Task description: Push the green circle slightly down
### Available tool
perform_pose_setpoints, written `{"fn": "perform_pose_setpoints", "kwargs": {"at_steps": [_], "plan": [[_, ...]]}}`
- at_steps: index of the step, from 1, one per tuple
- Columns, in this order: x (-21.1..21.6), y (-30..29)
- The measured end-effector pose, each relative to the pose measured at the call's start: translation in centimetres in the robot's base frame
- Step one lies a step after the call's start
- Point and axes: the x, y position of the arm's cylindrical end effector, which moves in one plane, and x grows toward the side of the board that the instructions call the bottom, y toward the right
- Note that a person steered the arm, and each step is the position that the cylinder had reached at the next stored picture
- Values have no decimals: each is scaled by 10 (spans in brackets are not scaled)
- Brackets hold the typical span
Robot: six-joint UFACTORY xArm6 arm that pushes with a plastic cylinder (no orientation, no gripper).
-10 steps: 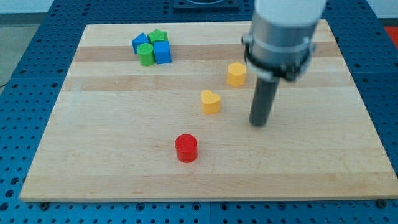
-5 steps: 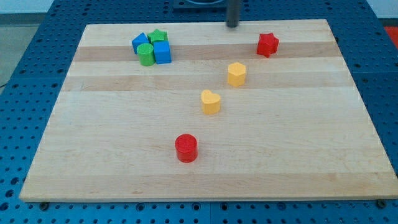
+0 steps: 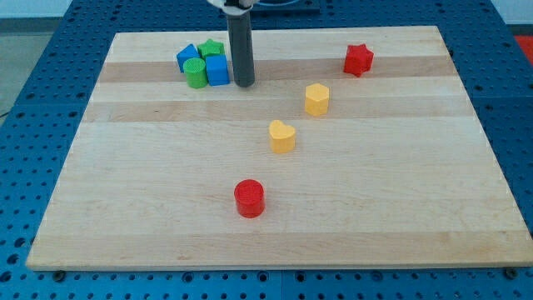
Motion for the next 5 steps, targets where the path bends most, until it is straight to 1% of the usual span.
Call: {"fn": "perform_pose_setpoints", "kwargs": {"at_steps": [1,2,3,4,5], "plan": [[-47,-1],[-76,-7],[-47,-101],[13,-102],[-12,-81]]}}
